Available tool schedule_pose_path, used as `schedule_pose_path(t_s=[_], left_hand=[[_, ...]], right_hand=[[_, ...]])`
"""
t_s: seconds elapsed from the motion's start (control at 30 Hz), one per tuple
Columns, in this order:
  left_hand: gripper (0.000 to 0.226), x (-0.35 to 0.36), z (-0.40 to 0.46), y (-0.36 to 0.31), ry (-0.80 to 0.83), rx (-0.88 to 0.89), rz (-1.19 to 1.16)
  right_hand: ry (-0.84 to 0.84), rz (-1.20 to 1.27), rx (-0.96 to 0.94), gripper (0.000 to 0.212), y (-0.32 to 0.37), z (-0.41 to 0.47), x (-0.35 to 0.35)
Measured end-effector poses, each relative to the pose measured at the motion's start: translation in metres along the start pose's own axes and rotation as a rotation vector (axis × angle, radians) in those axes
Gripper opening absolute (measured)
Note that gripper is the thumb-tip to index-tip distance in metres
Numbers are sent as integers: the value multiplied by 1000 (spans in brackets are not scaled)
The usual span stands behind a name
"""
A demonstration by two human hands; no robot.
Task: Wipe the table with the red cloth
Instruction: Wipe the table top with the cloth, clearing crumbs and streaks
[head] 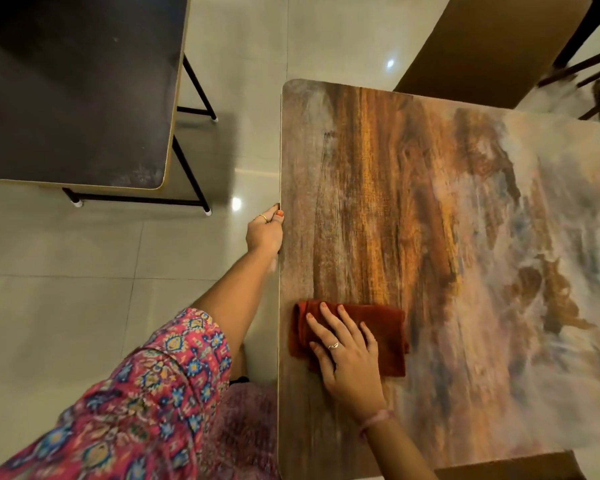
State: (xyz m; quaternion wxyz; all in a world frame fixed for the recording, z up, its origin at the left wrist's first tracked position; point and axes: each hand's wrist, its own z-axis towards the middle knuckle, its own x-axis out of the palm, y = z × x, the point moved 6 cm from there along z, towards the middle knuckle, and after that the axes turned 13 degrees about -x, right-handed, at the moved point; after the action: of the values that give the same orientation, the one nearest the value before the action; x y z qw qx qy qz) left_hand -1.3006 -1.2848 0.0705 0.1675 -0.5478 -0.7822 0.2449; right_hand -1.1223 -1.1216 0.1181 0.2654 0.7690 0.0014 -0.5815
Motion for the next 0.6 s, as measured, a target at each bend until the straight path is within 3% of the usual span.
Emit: schedule_pose_path(t_s=[0.3,0.6], left_hand=[[33,0,-2,1,2,-5,-53],[30,-3,-3,5,233,-232,-205]], right_hand=[[-43,-25,-76,46,-8,5,3],[-256,130,-54,39,-9,60,-15]])
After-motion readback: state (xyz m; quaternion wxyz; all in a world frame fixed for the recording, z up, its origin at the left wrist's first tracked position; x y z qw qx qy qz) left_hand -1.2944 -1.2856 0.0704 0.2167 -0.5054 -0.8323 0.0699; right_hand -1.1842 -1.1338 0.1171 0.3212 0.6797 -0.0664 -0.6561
